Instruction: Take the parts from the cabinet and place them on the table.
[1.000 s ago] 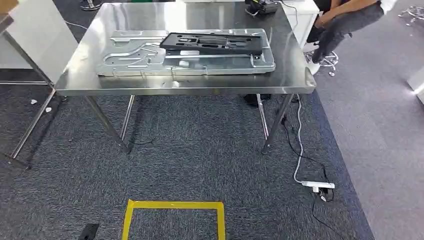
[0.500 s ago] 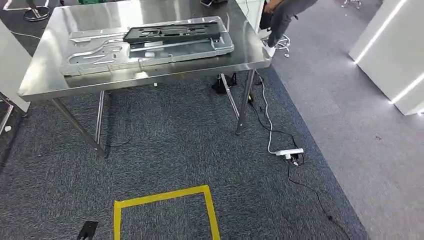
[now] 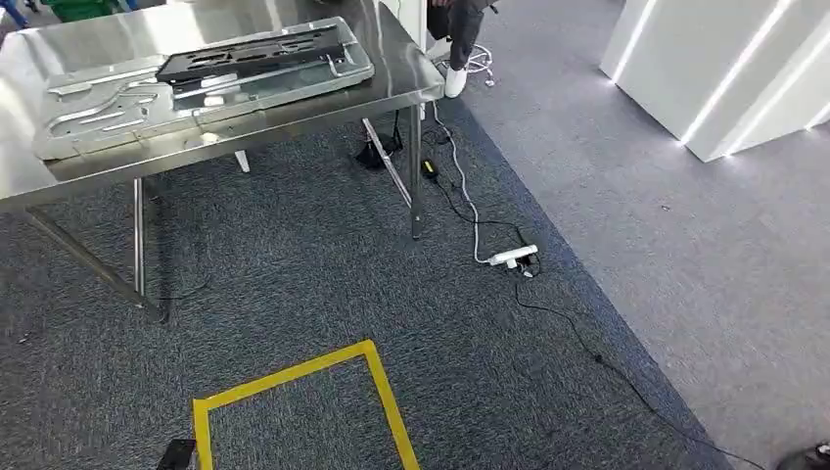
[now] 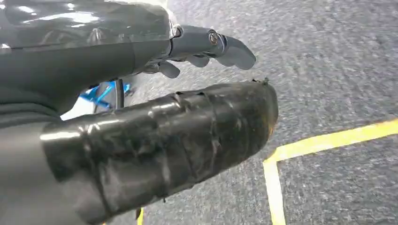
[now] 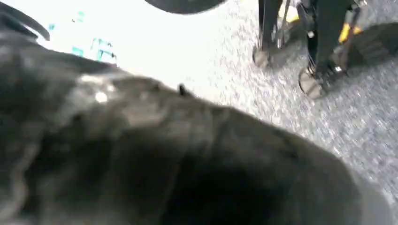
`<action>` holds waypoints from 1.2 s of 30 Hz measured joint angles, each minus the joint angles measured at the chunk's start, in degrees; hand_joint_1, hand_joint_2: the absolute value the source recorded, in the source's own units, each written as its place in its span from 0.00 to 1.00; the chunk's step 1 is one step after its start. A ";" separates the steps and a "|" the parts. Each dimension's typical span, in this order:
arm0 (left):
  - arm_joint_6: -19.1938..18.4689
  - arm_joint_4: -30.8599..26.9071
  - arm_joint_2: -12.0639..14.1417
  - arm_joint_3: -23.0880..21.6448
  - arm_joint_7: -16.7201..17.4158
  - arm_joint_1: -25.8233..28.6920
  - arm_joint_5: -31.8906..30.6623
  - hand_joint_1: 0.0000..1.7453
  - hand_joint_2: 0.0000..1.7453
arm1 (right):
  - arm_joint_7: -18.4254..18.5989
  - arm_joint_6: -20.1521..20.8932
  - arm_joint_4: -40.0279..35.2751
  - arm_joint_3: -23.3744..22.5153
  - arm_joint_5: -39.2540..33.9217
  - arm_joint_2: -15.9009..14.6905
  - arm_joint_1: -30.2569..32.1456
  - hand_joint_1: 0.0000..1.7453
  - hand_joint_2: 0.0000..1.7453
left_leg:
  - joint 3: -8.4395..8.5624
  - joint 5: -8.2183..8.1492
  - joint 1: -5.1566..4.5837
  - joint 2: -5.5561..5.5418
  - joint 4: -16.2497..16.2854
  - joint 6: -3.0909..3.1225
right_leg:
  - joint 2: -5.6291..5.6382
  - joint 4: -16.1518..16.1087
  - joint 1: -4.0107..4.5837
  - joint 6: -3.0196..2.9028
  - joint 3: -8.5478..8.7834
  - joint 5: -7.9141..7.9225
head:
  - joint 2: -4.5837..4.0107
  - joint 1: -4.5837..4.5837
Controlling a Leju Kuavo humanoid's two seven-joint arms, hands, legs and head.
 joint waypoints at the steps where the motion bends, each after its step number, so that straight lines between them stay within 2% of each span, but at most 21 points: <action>1: 0.02 0.00 -0.09 0.00 0.00 0.13 0.00 0.00 0.00 | -0.09 0.06 0.00 -0.02 0.04 0.02 -0.06 0.00 0.00 | 0.79 0.07 0.05 -0.34 -1.56 -0.20 | 0.62 0.26 0.07 0.26 -0.37 0.50 | 0.00 0.07; 4: 0.02 0.00 -0.11 0.00 0.02 -0.02 -0.02 0.00 0.00 | -0.33 0.04 0.09 -0.17 0.09 -0.06 0.35 0.00 0.00 | -0.07 1.06 -0.41 1.14 -1.33 0.18 | 2.30 -0.61 -0.12 1.61 -0.65 2.40 | 0.00 -0.13; 5: 0.02 0.00 -0.29 0.00 0.13 -0.08 -0.02 0.00 0.00 | -0.33 0.00 0.18 -0.35 0.09 -0.40 0.68 0.00 0.00 | -0.57 2.22 0.44 2.12 -2.08 0.59 | 2.30 -0.46 -0.19 1.86 -0.94 2.60 | 0.00 -0.11; 7: 0.02 0.00 -0.29 0.00 0.11 -0.14 -0.07 0.00 0.00 | -0.39 0.06 0.20 -0.48 0.13 -0.37 0.36 0.00 0.00 | -1.82 3.62 0.13 3.65 -2.29 1.64 | -2.11 3.83 -0.48 1.88 -2.48 -4.30 | 0.00 0.24; 9: 0.00 0.00 -0.29 0.02 0.13 0.19 -0.09 0.00 0.00 | -0.61 0.15 0.24 -0.50 0.35 -0.37 0.24 0.00 0.00 | -3.43 4.77 0.02 5.13 -2.19 1.49 | -3.36 11.89 -1.00 2.63 -4.16 -10.26 | 0.00 0.26; 10: 0.00 0.00 -0.29 0.02 0.13 0.21 -0.09 0.00 0.00 | -0.72 0.15 0.24 -0.52 0.37 -0.37 0.20 0.00 0.00 | -4.38 5.35 0.01 6.06 -2.08 1.42 | -3.49 15.64 -1.32 3.06 -4.69 -10.99 | 0.00 0.22; 11: -0.02 0.00 -0.29 0.02 0.13 0.13 -0.09 0.00 0.00 | -0.83 0.15 0.24 -0.57 0.44 -0.37 0.20 0.00 0.00 | -5.33 5.94 0.01 6.87 -1.83 1.20 | -3.59 17.41 -1.62 3.45 -4.28 -9.73 | 0.00 0.26; 13: -0.28 0.00 -0.29 0.02 0.11 -0.03 -0.11 0.00 0.00 | -0.83 0.13 0.24 -0.61 0.52 -0.42 0.16 0.00 0.00 | -7.17 6.83 0.06 8.35 -1.15 0.71 | -4.12 13.77 -2.19 3.91 0.10 -5.19 | 0.00 0.24; 14: -0.44 0.00 -0.29 0.02 0.11 -0.09 -0.22 0.00 0.00 | -0.83 0.13 0.24 -0.63 0.57 -0.42 0.10 0.00 0.00 | -7.95 7.22 0.07 8.93 -0.69 0.42 | -5.05 8.80 -2.41 4.00 4.11 -4.39 | 0.00 0.22; 16: -0.57 -0.02 -0.31 0.02 0.11 -0.07 -0.35 0.00 0.00 | -0.76 0.09 0.22 -0.66 0.70 -0.46 -0.28 0.00 0.00 | -8.64 7.55 -0.14 9.93 0.23 -0.28 | -8.94 -1.78 -1.87 3.71 11.71 -7.76 | 0.00 0.22; 20: -0.88 -0.02 -0.35 0.02 0.11 -0.44 -0.46 0.00 0.00 | -0.37 0.09 0.33 -0.92 0.96 -0.55 0.07 0.00 0.00 | -8.88 9.17 0.40 12.48 -0.05 -2.26 | -6.76 -2.86 -0.97 1.02 9.81 -6.52 | 0.00 0.13; 21: -0.94 -0.02 -0.33 0.02 0.15 -0.34 -0.50 0.00 0.00 | -0.31 0.11 0.46 -0.94 1.07 -0.53 -0.01 0.00 0.00 | -9.34 7.22 0.80 10.09 0.93 -2.68 | -6.57 -2.98 -1.07 0.49 9.19 -5.66 | 0.00 0.13; 23: -0.94 -0.02 -0.44 0.02 0.17 -0.04 -0.50 0.00 0.00 | -0.24 0.13 0.46 -0.96 1.22 -0.53 -0.34 0.00 0.00 | -11.04 -0.48 0.78 5.53 7.02 -2.58 | -5.41 -2.97 -0.83 -0.50 7.32 -4.26 | 0.00 -0.04; 25: -0.85 -0.02 -0.24 0.02 0.20 0.24 -0.52 0.00 0.00 | -0.24 0.24 0.48 -1.01 1.40 -0.55 -0.17 0.00 0.00 | -12.39 -4.72 0.58 4.43 14.76 -2.42 | -4.25 -2.80 -0.33 -0.91 5.58 -2.92 | 0.00 -0.15; 27: -0.85 -0.02 -0.13 0.02 0.20 0.19 -0.61 0.00 0.00 | -0.24 0.33 0.48 -1.03 1.57 -0.57 -0.05 0.00 0.00 | -10.86 -2.53 0.51 4.37 16.02 -1.95 | -2.74 -2.19 0.07 -0.91 3.80 -1.59 | 0.00 -0.13; 29: -1.07 -0.02 -0.15 0.02 -0.18 0.11 -0.61 0.00 0.00 | -0.26 0.39 0.48 -1.03 1.75 -0.57 -0.03 0.00 0.00 | -5.04 1.82 0.41 3.59 8.29 -1.23 | -1.05 -1.28 0.24 -0.68 1.69 -0.81 | 0.00 -0.20; 30: -1.29 -0.02 -0.13 0.02 -0.88 0.08 -0.39 0.00 0.00 | -0.26 0.41 0.48 -1.03 1.81 -0.57 -0.05 0.00 0.00 | -1.64 2.24 0.31 1.91 3.41 -0.74 | -0.45 -0.80 0.18 -0.54 0.98 -0.46 | 0.00 -0.18; 31: -1.70 -0.04 -0.02 0.00 -1.64 0.04 -0.16 0.00 0.00 | -0.33 0.68 0.48 -1.03 1.97 -0.42 -0.09 0.00 0.00 | 0.76 0.26 0.04 0.22 -0.72 -0.31 | -0.01 -0.27 0.46 -0.21 0.23 -0.15 | 0.00 -0.13; 33: -2.23 -0.04 -0.09 0.00 -2.43 0.03 0.09 0.00 0.00 | -0.37 0.76 0.48 -1.05 2.14 -0.48 0.02 0.00 0.00 | 0.60 0.04 -0.10 0.99 -1.75 -0.48 | 1.04 -0.02 0.21 0.46 -0.08 0.69 | 0.00 -0.07; 35: -2.25 -0.04 -0.09 0.00 -2.60 -0.14 0.15 0.00 0.00 | -0.41 0.92 0.50 -1.05 2.27 -0.57 0.37 0.00 0.00 | 0.37 1.02 0.12 2.16 -2.17 0.22 | 2.22 -0.61 0.48 1.44 -0.26 1.87 | 0.00 -0.13; 36: -2.27 -0.02 -0.42 0.00 -2.78 -0.27 0.15 0.00 0.00 | -0.41 0.90 0.50 -1.05 2.27 -0.83 0.43 0.00 0.00 | 0.24 1.77 0.40 3.24 -2.57 0.59 | 1.40 0.12 0.15 1.39 -0.63 1.18 | 0.00 -0.18</action>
